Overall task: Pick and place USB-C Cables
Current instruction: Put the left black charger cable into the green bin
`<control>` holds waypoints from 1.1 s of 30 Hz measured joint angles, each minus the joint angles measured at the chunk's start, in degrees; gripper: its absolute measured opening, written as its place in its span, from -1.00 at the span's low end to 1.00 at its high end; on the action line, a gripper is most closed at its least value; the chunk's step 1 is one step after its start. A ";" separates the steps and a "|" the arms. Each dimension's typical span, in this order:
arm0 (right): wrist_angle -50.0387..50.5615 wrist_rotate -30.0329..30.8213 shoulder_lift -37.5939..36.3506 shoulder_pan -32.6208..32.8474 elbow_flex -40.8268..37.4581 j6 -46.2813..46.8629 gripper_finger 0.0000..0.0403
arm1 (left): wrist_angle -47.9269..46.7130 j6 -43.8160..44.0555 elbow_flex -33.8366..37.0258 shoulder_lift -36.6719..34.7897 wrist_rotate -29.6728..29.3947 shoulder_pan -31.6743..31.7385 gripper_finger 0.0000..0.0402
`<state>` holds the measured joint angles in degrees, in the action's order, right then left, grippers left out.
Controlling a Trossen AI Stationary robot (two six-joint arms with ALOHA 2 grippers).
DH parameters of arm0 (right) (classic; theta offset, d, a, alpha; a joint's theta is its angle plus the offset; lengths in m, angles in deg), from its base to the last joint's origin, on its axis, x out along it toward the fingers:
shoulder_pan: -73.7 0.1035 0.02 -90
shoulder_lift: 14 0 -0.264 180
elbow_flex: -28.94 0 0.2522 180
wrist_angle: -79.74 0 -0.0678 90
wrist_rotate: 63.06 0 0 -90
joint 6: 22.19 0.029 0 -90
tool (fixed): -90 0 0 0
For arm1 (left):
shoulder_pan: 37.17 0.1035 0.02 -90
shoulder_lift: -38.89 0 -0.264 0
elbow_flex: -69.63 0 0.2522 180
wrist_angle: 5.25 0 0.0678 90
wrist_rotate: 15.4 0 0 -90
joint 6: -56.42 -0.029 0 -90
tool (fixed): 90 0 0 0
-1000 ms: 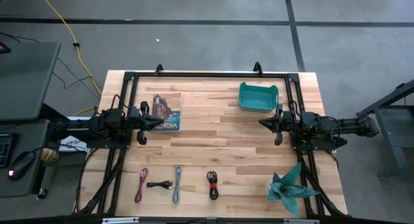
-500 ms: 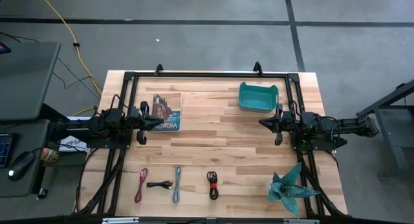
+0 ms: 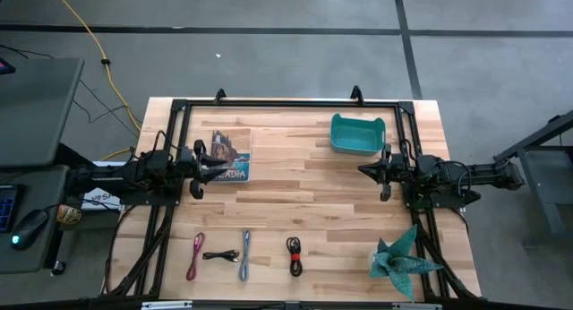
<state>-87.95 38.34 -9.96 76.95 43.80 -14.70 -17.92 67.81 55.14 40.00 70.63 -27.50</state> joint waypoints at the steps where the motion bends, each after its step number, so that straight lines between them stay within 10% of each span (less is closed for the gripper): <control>1: 0.00 0.00 0.00 0.02 0.00 -0.02 -1.00 | 0.00 -0.01 0.02 0.01 -0.13 0.00 -0.27; 11: 0.00 0.00 0.00 0.00 0.00 -0.02 -1.00 | 0.00 -1.96 0.00 0.02 -0.13 0.00 0.06; 33: 0.00 0.00 0.00 0.02 0.00 -0.02 -1.00 | 4.81 -2.80 -10.50 5.38 -5.90 0.07 0.09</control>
<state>-87.95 38.34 -9.97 76.97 43.80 -14.72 -13.12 65.01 44.64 45.37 64.74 -27.43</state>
